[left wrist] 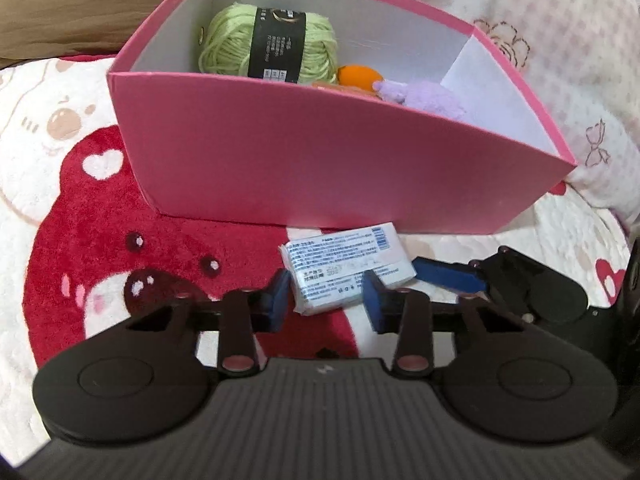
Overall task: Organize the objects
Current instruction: 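Move the left tool down onto the white medicine box, then close the left tool on the white medicine box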
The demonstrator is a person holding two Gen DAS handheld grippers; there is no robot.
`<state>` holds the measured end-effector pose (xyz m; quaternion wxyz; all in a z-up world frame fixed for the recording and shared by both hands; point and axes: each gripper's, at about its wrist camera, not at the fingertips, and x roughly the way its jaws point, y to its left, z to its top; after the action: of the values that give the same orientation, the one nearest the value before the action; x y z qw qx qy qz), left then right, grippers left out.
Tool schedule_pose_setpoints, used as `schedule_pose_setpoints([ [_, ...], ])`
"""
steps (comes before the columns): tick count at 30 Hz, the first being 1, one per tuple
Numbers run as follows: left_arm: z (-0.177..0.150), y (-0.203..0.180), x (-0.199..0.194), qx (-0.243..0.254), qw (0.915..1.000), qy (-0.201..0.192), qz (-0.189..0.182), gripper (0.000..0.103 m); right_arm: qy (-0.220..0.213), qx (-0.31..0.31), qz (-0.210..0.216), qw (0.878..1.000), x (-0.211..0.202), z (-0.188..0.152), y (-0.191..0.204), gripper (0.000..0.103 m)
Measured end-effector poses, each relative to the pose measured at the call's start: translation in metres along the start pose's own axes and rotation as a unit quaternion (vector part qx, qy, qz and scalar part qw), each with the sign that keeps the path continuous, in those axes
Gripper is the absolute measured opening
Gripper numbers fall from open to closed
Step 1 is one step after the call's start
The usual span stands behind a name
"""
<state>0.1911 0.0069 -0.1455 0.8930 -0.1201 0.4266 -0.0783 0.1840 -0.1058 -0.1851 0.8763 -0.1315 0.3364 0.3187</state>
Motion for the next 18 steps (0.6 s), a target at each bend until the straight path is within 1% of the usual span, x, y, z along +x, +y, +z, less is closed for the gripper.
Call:
schedule_pose_setpoints([
  [2,0.0,0.0,0.0,0.0,1.0,-0.001,-0.008,0.033,-0.004,0.004,0.0,1.0,0.0,0.0,-0.001,0.092],
  [3,0.0,-0.001,-0.001,0.0,0.9999,0.001,-0.012,0.031,-0.009,0.002,-0.007,1.0,-0.002,-0.001,0.0,0.09],
  [5,-0.001,-0.001,-0.001,-0.011,0.9995,0.01,-0.028,0.031,-0.012,0.007,-0.011,1.0,-0.006,-0.001,0.002,0.086],
  [9,-0.007,-0.008,0.0,-0.017,0.999,0.023,-0.034,0.031,-0.009,0.014,-0.01,1.0,-0.01,-0.002,0.0,0.085],
  [11,-0.009,-0.008,-0.001,-0.042,0.9973,0.034,-0.051,0.032,-0.001,0.02,-0.001,1.0,-0.016,-0.001,-0.003,0.085],
  [12,-0.009,-0.006,-0.002,-0.058,0.9955,0.04,-0.064,0.032,0.009,0.022,0.006,1.0,-0.02,-0.003,-0.005,0.085],
  [13,-0.01,-0.008,-0.002,-0.063,0.9947,0.043,-0.069,0.032,0.018,0.026,0.01,0.999,-0.023,-0.006,-0.008,0.086],
  [15,-0.012,-0.014,-0.003,-0.064,0.9949,0.044,-0.064,0.032,0.03,0.037,0.025,0.999,-0.034,-0.013,-0.013,0.086],
  [17,-0.014,-0.017,-0.003,-0.069,0.9938,0.056,-0.067,0.032,0.035,0.052,0.046,0.997,-0.042,-0.018,-0.018,0.087],
  [18,-0.014,-0.017,-0.004,-0.072,0.9935,0.06,-0.065,0.032,0.039,0.056,0.047,0.997,-0.044,-0.018,-0.019,0.087],
])
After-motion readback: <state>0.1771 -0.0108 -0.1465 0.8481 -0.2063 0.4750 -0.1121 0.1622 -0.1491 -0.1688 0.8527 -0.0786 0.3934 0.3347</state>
